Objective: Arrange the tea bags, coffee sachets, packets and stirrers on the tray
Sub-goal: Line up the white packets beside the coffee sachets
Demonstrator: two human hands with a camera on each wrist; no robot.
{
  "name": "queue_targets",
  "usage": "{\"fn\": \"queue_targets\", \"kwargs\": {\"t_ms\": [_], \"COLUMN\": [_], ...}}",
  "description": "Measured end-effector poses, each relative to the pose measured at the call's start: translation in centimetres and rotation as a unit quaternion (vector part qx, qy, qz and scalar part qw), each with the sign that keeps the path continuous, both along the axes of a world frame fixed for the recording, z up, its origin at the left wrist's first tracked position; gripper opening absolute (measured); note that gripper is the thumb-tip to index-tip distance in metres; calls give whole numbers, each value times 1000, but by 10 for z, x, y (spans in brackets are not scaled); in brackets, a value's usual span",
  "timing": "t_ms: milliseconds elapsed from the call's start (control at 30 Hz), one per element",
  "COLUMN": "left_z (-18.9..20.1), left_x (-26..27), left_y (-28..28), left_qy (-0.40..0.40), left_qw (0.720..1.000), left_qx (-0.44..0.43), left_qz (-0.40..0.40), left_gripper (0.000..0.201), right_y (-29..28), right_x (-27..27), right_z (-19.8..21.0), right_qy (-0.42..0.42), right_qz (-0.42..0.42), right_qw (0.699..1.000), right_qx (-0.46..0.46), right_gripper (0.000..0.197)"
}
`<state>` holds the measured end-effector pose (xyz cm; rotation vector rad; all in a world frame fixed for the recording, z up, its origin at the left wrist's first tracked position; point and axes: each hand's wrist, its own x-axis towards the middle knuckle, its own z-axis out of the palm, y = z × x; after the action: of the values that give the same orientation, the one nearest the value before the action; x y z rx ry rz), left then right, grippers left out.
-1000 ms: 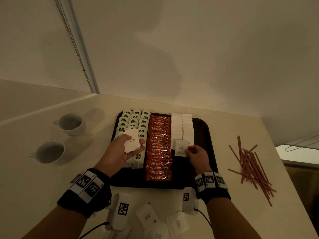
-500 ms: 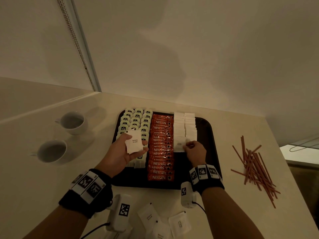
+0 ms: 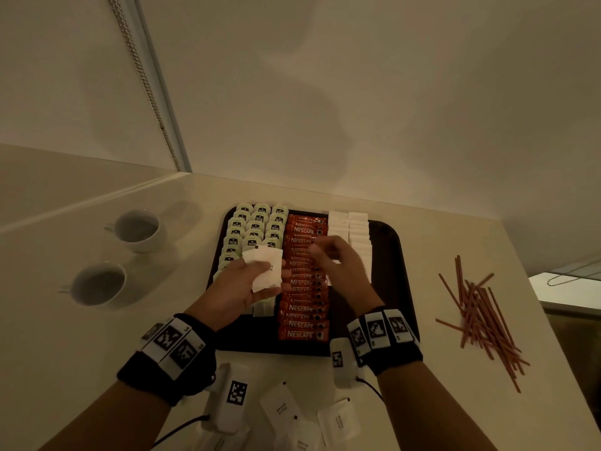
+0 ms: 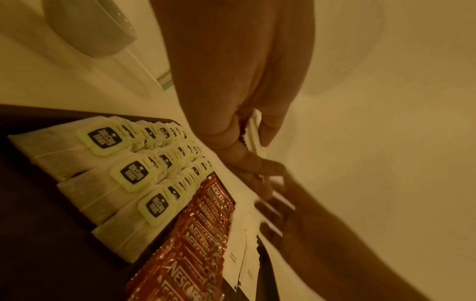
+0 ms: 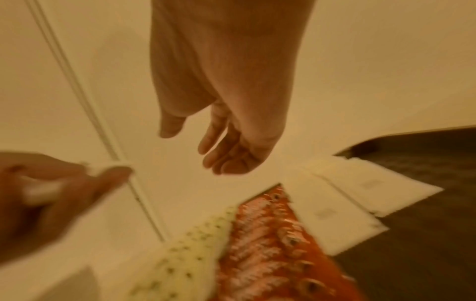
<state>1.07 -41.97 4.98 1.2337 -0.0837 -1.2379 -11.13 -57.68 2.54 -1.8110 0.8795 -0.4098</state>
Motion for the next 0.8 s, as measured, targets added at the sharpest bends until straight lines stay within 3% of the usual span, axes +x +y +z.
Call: {"fn": "queue_targets", "kwargs": {"t_ms": [100,233,400,467,600,700,800], "left_z": [-2,-3,-7,-6,-3,-2,0], "left_x": [-4,-2,10,9,6,3,2], "left_y": [-5,-7,-6,-7,-12,-16,-16], "left_qy": [-103,-169,-209,-223,-251,-246,-153], "left_qw": [993,984,971,967,962,965,985], "left_qx": [38,47,74,81,84,78,64], "left_qz": [-34,8,92,91,70,50,47], "left_gripper": [23,34,27,25,24,23,17], "right_y": [21,25,23,25,28,28,25], "right_x": [18,23,11,9,8,4,-11], "right_z": [20,23,24,23,23,19,11], "right_qy": [-34,-57,2,30,39,35,6], "right_qz": [112,99,153,172,144,136,94], "right_qw": [993,993,988,985,989,990,991], "right_qx": [29,-11,36,17,-16,3,98], "right_gripper": [32,26,22,14,18,12,9]}}
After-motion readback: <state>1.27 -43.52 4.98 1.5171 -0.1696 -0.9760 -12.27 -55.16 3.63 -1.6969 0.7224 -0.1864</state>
